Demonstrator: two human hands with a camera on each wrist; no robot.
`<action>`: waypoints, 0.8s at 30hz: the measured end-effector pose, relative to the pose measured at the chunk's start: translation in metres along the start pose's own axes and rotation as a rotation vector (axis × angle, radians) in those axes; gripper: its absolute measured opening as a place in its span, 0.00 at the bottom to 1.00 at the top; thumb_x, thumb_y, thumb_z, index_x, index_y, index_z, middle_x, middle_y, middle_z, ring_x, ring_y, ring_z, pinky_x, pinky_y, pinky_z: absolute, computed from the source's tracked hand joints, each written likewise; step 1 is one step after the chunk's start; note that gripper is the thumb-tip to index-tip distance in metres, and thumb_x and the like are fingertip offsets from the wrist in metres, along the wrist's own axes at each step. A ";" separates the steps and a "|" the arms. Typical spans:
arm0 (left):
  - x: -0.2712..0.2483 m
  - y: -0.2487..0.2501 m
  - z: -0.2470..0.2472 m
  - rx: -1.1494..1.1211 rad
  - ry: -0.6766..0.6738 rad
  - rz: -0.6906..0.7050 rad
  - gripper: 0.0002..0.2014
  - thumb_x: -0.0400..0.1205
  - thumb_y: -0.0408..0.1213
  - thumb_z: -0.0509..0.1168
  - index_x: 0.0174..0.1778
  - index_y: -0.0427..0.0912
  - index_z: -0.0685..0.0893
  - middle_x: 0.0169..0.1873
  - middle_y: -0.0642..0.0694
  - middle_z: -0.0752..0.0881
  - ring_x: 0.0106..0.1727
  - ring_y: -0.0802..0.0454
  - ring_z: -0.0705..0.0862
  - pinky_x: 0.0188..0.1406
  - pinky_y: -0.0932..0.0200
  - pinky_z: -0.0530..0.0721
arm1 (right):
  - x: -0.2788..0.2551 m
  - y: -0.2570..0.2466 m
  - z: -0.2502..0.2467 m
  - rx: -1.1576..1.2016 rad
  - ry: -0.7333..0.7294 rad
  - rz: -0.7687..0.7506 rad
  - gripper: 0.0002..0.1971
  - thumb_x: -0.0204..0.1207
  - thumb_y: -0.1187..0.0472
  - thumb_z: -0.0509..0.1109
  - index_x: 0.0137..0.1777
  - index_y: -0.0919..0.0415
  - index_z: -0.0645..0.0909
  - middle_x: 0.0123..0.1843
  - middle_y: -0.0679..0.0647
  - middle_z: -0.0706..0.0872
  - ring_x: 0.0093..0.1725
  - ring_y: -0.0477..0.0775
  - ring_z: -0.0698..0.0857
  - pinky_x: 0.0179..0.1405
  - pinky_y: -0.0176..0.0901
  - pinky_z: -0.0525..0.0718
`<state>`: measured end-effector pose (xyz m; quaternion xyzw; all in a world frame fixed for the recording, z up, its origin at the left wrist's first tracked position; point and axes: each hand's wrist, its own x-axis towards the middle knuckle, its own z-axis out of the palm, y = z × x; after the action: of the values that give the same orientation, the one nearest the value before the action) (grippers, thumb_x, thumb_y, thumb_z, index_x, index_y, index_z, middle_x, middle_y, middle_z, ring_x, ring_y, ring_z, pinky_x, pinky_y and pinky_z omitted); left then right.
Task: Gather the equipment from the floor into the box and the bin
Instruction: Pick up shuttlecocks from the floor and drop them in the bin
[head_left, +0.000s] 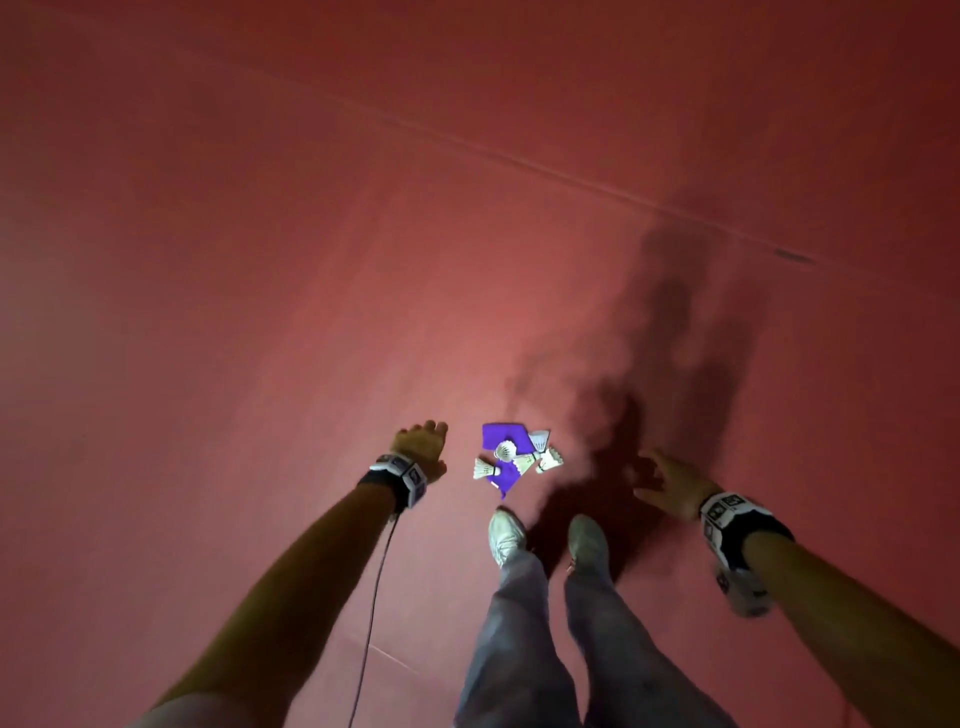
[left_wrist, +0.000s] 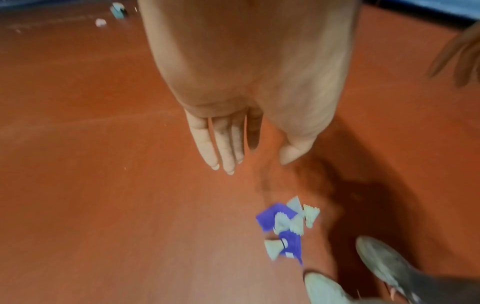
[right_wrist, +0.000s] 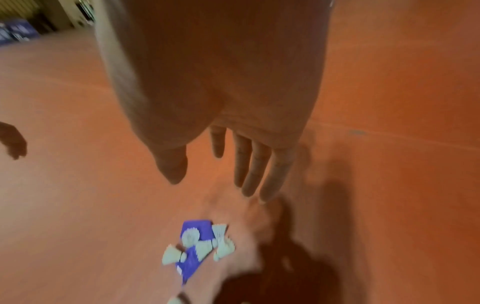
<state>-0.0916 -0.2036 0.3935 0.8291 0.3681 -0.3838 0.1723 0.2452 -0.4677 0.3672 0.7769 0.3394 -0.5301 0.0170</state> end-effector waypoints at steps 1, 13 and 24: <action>0.012 0.003 0.031 0.020 -0.038 -0.009 0.33 0.85 0.48 0.68 0.83 0.39 0.66 0.74 0.39 0.77 0.71 0.37 0.81 0.69 0.44 0.80 | 0.016 0.008 0.017 -0.033 -0.034 0.005 0.41 0.76 0.51 0.81 0.86 0.57 0.67 0.73 0.61 0.83 0.68 0.58 0.86 0.65 0.37 0.77; 0.191 0.033 0.315 0.107 -0.164 0.079 0.31 0.84 0.42 0.67 0.83 0.40 0.68 0.78 0.39 0.73 0.75 0.38 0.76 0.71 0.47 0.77 | 0.271 0.068 0.188 -0.583 -0.151 -0.262 0.36 0.80 0.45 0.73 0.86 0.39 0.66 0.92 0.59 0.49 0.84 0.66 0.69 0.80 0.56 0.75; 0.348 0.010 0.435 0.386 -0.063 0.346 0.30 0.54 0.43 0.87 0.54 0.58 0.95 0.65 0.38 0.90 0.68 0.36 0.88 0.63 0.42 0.88 | 0.413 0.074 0.273 -0.904 -0.190 -0.426 0.28 0.82 0.64 0.71 0.79 0.41 0.76 0.93 0.47 0.46 0.77 0.62 0.72 0.70 0.56 0.77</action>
<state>-0.1547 -0.2910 -0.1536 0.8849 0.1350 -0.4375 0.0856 0.1496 -0.4193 -0.1215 0.5537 0.6828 -0.3901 0.2739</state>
